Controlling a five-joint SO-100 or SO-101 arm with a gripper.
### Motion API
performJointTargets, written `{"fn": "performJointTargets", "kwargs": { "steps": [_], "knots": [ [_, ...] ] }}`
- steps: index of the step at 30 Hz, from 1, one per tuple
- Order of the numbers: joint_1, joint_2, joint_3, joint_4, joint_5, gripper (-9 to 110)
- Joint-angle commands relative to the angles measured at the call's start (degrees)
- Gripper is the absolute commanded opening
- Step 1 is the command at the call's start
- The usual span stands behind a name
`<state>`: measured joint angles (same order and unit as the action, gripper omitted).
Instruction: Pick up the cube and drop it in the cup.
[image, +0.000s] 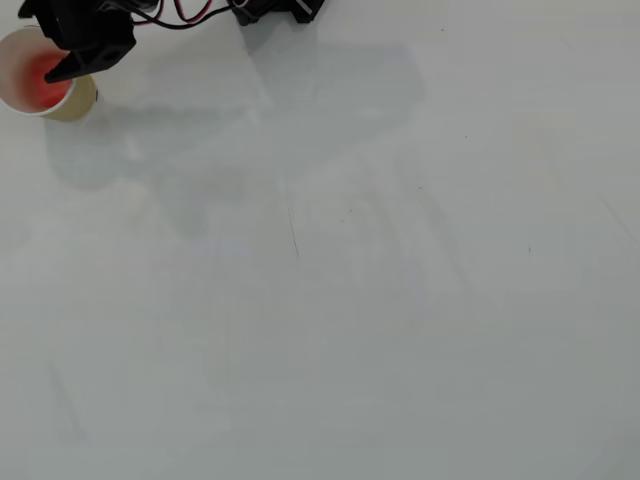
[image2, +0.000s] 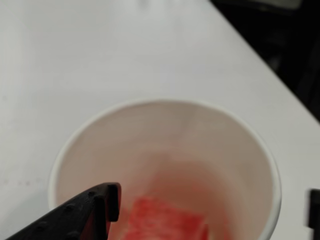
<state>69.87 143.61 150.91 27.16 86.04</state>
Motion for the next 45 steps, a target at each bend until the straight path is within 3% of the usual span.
{"fn": "performJointTargets", "kwargs": {
  "steps": [1,15,23,32,38,45],
  "knots": [
    [0.09,0.18,-7.82,-0.70,0.62,37],
    [-1.23,0.53,-7.65,-2.37,0.26,39],
    [-10.02,2.90,-9.58,-3.96,-0.09,39],
    [-22.50,3.52,-11.87,-6.68,-0.09,10],
    [-35.33,5.45,-6.94,-7.82,-0.09,0],
    [-50.98,15.73,8.44,-6.94,-0.09,0]
  ]
}}
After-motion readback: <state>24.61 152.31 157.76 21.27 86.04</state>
